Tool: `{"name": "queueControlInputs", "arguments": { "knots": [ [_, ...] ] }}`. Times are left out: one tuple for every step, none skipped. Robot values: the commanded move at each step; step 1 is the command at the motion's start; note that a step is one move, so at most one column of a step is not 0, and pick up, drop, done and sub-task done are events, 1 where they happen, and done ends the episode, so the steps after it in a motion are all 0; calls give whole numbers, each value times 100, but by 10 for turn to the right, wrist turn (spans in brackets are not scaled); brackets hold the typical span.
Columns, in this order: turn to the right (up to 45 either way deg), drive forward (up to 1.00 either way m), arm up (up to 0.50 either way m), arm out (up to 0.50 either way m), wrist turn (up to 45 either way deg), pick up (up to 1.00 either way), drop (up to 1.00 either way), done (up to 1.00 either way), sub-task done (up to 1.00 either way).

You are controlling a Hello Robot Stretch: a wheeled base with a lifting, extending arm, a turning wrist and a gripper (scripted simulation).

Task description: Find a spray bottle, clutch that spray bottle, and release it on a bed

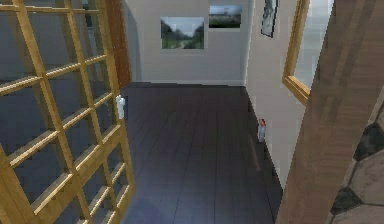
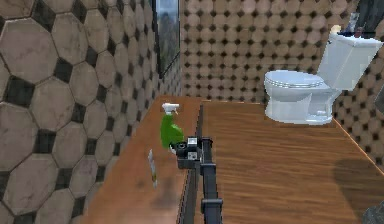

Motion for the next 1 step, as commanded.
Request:
{"name": "queueControlInputs", "arguments": {
  "knots": [
    [0, 0, 30, 0, 0, 0, 0, 0, 0]
  ]
}}
